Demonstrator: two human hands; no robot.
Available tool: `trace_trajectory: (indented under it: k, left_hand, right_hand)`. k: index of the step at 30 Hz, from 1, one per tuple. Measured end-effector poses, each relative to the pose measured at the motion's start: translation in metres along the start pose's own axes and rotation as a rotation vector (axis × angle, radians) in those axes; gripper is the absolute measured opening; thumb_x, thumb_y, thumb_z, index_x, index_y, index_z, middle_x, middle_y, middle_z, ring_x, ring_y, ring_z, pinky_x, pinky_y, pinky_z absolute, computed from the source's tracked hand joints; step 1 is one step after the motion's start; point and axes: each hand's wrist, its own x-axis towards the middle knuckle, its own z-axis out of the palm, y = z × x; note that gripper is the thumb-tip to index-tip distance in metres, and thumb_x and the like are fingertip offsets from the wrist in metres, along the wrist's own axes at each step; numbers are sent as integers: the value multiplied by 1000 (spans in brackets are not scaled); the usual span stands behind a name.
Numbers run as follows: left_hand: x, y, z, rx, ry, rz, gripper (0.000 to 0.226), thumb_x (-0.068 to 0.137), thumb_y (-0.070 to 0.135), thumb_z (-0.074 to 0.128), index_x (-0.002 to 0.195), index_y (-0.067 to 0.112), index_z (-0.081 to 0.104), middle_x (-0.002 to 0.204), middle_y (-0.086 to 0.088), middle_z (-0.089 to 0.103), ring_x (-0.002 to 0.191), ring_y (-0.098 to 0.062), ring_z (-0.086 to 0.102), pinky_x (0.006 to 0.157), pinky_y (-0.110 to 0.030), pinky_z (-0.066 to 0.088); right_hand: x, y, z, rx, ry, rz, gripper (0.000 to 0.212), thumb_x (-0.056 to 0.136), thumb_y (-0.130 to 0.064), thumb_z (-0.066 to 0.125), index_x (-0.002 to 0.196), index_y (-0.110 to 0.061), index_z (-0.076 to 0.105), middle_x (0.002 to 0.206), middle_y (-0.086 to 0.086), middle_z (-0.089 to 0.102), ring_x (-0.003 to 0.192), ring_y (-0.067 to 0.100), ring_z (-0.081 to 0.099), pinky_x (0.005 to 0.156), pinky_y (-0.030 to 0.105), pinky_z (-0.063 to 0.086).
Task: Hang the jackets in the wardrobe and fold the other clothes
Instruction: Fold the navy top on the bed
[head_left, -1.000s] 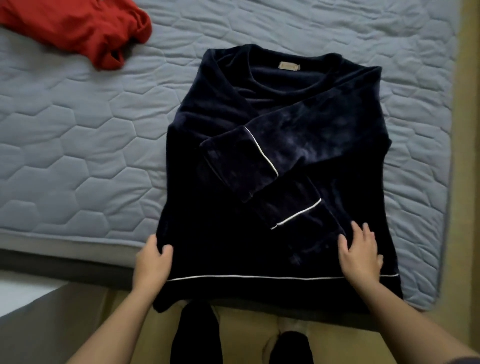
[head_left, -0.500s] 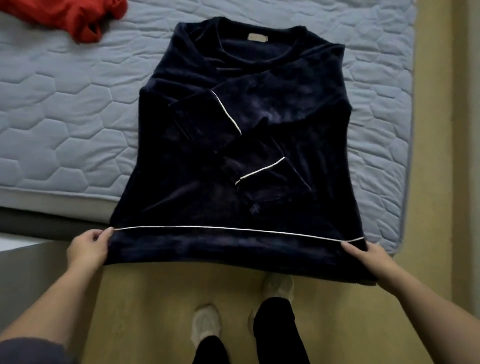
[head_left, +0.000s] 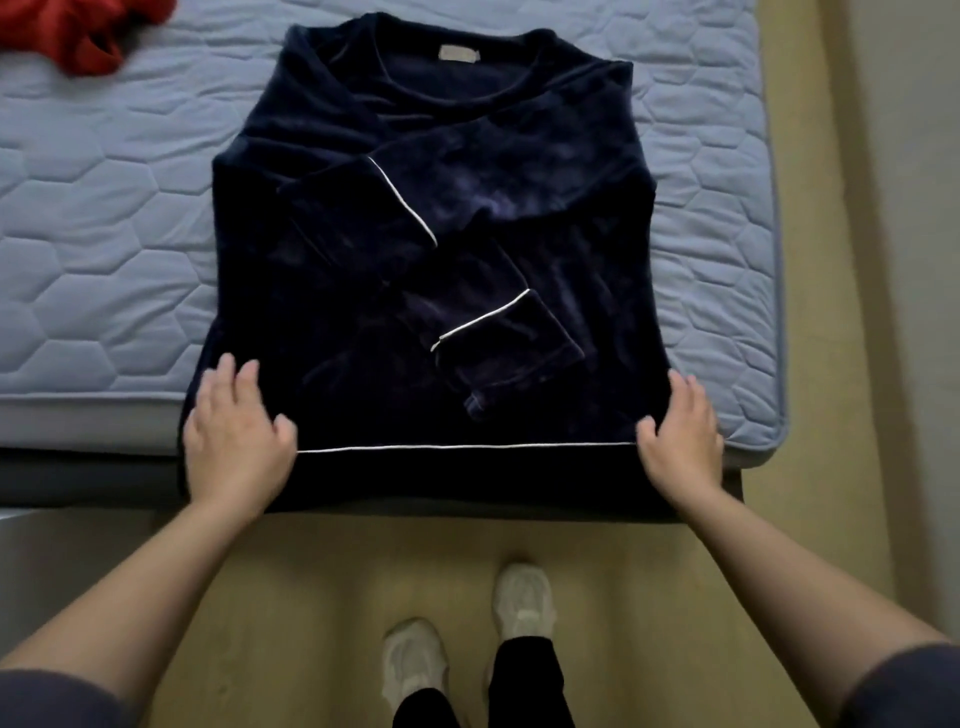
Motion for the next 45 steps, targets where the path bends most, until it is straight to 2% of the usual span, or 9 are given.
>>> trace_trajectory:
  k: [6, 10, 16, 23, 29, 34, 39, 42, 45]
  left_hand:
    - [28, 61, 39, 106, -44, 257, 65, 94, 36, 44, 151, 20, 17, 160, -6, 6, 147, -24, 2, 116, -49, 9]
    - [39, 61, 69, 138, -66, 112, 63, 97, 45, 33, 152, 23, 13, 160, -5, 1, 147, -23, -2, 116, -50, 1]
    - [58, 49, 61, 115, 56, 56, 60, 96, 38, 42, 149, 15, 25, 158, -15, 11, 146, -29, 6, 115, -54, 1]
    - [114, 46, 52, 187, 126, 216, 58, 93, 28, 50, 146, 14, 32, 157, -12, 16, 145, -30, 9, 113, -56, 4]
    - [85, -28, 71, 68, 151, -38, 59, 94, 41, 34, 148, 19, 26, 157, -12, 18, 143, -33, 17, 110, -60, 12]
    - [27, -54, 60, 26, 114, -66, 57, 95, 22, 48, 147, 8, 27, 150, -25, 27, 136, -43, 27, 106, -58, 26]
    - [-13, -58, 32, -289, 2, -341, 57, 87, 14, 64, 137, 4, 39, 130, -28, 47, 115, -46, 47, 92, -52, 40]
    - [-31, -70, 14, -544, -130, -557, 37, 87, 26, 66, 113, 1, 59, 114, -26, 62, 99, -36, 57, 77, -39, 42]
    - [-47, -80, 1, -805, -238, -730, 37, 90, 24, 63, 117, -1, 62, 114, -22, 63, 89, -26, 56, 73, -34, 44]
  right_hand:
    - [61, -33, 24, -329, -121, -391, 63, 99, -41, 35, 153, -25, 7, 161, 0, -5, 148, 22, -3, 116, 50, 9]
    - [77, -13, 47, -418, -170, -295, 69, 97, -55, 22, 152, -21, -2, 160, 4, -10, 147, 20, -8, 116, 51, 1]
    - [75, -32, 46, -352, 61, -189, 73, 97, -53, 24, 152, -9, 6, 160, 12, 1, 148, 25, -1, 116, 52, -1]
    - [115, -69, 54, -381, -12, -499, 61, 100, -45, 24, 152, -25, -1, 160, 1, -9, 147, 22, -9, 117, 49, 1]
    - [94, -2, 66, -360, 26, -308, 62, 98, -49, 27, 152, -30, 6, 161, 0, -1, 148, 24, 1, 116, 48, 7]
    - [44, 38, 51, -308, -80, -206, 63, 99, -43, 27, 152, -23, 0, 161, 8, -3, 147, 25, 1, 118, 44, 6]
    - [-7, 45, 29, 179, -83, -106, 61, 95, -23, 54, 149, -18, 25, 147, 12, 36, 134, 29, 36, 108, 40, 30]
    - [-27, 42, 18, 470, -93, 172, 65, 88, -17, 66, 143, -14, 34, 140, 12, 46, 126, 29, 46, 100, 37, 38]
    - [-37, 41, 11, 695, -232, 420, 44, 86, -20, 69, 125, -6, 55, 120, 14, 62, 104, 28, 58, 91, 39, 46]
